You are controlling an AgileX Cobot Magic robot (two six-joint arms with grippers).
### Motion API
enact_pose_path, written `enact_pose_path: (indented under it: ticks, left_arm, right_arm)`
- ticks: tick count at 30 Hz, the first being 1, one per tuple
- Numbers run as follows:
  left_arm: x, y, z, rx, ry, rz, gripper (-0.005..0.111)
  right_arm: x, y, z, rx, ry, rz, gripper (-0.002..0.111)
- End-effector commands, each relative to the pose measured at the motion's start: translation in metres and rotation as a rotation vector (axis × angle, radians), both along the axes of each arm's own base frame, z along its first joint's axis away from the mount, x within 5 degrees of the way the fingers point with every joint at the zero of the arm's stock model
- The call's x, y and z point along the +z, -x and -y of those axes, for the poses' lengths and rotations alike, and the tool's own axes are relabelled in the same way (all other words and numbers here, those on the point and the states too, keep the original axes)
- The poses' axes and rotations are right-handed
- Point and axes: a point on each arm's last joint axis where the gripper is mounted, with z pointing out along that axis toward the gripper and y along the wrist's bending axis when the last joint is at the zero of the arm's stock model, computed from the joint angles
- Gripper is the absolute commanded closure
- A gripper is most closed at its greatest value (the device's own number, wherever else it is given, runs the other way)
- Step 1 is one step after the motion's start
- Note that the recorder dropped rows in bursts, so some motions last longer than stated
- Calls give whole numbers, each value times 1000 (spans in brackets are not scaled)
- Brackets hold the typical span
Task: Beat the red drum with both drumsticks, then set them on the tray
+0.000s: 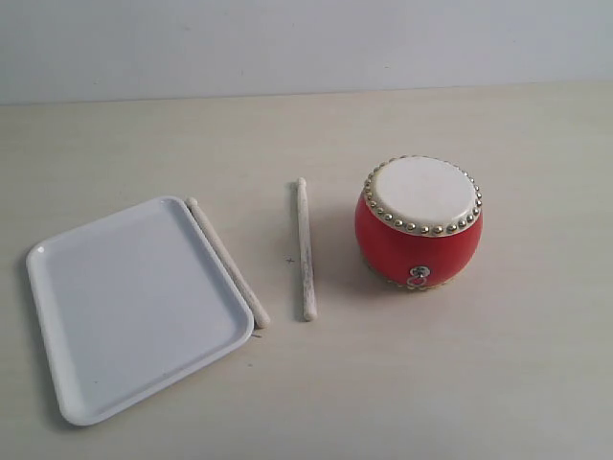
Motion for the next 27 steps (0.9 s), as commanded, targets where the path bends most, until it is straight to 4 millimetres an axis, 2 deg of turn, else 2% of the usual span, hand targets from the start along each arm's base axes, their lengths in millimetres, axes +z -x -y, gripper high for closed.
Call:
enact_pose_path:
  ticks: [1, 9, 27]
  left_arm:
    - [-9, 1, 1, -6, 13, -89, 107]
    - [-20, 3, 1, -16, -41, -212, 107]
    - [-17, 3, 0, -15, -70, -183, 107]
  right_arm:
    - [-2, -1, 0, -2, 12, -5, 108]
    - [-2, -1, 0, -2, 12, -5, 108]
    - [-2, -1, 0, -2, 12, -5, 108]
